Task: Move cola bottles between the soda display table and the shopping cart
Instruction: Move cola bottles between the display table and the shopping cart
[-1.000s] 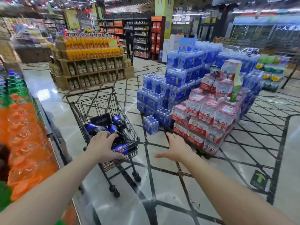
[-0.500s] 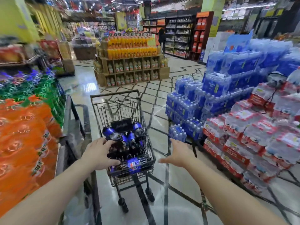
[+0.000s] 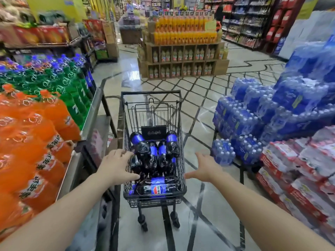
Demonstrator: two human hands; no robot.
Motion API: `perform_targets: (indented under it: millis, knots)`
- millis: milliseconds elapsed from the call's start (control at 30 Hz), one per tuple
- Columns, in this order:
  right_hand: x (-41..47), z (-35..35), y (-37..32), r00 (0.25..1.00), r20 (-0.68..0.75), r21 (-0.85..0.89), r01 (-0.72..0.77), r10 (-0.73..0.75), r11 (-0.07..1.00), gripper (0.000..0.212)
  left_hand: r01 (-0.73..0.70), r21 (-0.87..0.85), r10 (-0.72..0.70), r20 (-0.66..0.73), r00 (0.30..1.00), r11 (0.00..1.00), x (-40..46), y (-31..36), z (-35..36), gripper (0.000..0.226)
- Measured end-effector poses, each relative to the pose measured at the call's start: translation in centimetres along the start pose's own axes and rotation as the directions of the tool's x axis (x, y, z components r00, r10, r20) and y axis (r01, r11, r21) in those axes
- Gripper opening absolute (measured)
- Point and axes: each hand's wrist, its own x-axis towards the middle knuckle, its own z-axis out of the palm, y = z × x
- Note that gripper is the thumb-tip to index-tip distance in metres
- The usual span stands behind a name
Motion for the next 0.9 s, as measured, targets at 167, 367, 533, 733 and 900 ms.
perform_targets:
  millis: [167,367,533,733,900]
  knots:
    - [7.7,1.3,-2.5,0.999,0.053,-0.005,-0.001,0.001,1.0,0.122,0.0,-0.034,0.003,0.072,0.997,0.999,7.0,-2.7,1.4,0.101]
    - [17.9,3.3,-6.0,0.993,0.102,0.023,-0.07,0.067,0.997,0.132,-0.054,-0.05,0.06,0.134,0.989,0.997,17.8,-6.8,2.2,0.1]
    - [25.7,5.6,-8.7,0.984,0.136,-0.007,-0.118,0.117,0.993,0.133,-0.118,-0.035,0.122,0.188,0.974,0.992,26.4,-10.0,3.0,0.099]
    - [33.2,8.5,-11.8,0.966,0.231,0.022,-0.129,0.12,0.991,0.122,-0.133,-0.051,0.142,0.282,0.949,0.99,34.8,-11.9,6.7,0.097]
    - [39.7,12.0,-13.0,0.943,0.307,0.044,-0.148,0.128,0.988,0.117,-0.033,-0.21,0.108,0.357,0.928,0.977,40.1,-12.4,10.5,0.098]
